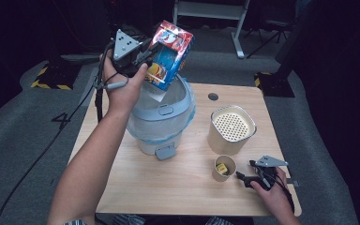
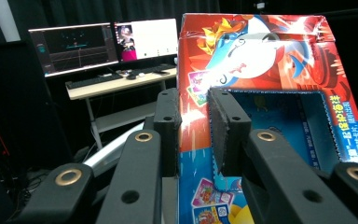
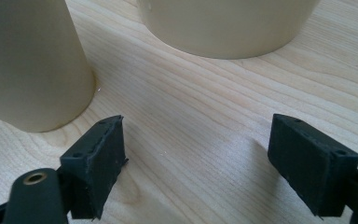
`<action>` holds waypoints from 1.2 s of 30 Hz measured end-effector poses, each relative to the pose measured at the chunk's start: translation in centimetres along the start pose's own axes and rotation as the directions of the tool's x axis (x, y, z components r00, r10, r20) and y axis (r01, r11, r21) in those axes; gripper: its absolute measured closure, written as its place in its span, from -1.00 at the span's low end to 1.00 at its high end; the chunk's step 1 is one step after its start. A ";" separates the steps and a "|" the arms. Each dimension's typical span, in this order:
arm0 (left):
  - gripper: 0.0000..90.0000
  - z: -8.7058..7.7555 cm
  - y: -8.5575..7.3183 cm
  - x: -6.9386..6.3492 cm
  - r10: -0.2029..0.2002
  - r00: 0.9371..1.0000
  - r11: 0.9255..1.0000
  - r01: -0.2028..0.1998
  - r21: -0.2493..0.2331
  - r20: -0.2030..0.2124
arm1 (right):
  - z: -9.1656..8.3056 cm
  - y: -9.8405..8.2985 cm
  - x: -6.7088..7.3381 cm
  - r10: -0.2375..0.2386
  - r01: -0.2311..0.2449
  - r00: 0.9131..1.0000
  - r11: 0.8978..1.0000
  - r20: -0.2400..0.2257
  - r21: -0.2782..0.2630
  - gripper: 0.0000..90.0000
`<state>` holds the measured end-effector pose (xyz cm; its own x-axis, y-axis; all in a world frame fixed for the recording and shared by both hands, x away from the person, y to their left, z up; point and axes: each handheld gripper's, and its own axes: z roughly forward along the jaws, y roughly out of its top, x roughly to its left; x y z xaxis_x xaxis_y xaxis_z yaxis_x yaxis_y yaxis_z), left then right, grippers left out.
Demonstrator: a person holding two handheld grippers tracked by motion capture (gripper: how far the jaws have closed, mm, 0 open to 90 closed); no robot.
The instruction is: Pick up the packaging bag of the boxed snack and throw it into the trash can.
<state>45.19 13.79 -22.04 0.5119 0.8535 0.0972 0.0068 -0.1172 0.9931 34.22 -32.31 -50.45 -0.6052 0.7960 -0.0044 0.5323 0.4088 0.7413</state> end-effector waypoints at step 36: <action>0.03 -2.0 -1.2 -1.7 0.063 0.996 0.996 -0.067 0.063 0.066 | 0.0 0.0 0.0 0.000 0.000 1.000 1.000 0.000 0.000 -0.58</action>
<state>42.60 13.53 -23.23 0.5668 0.8091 0.1553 0.0262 -0.2061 0.9782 34.21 -32.29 -50.46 -0.6052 0.7961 -0.0048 0.5321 0.4090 0.7414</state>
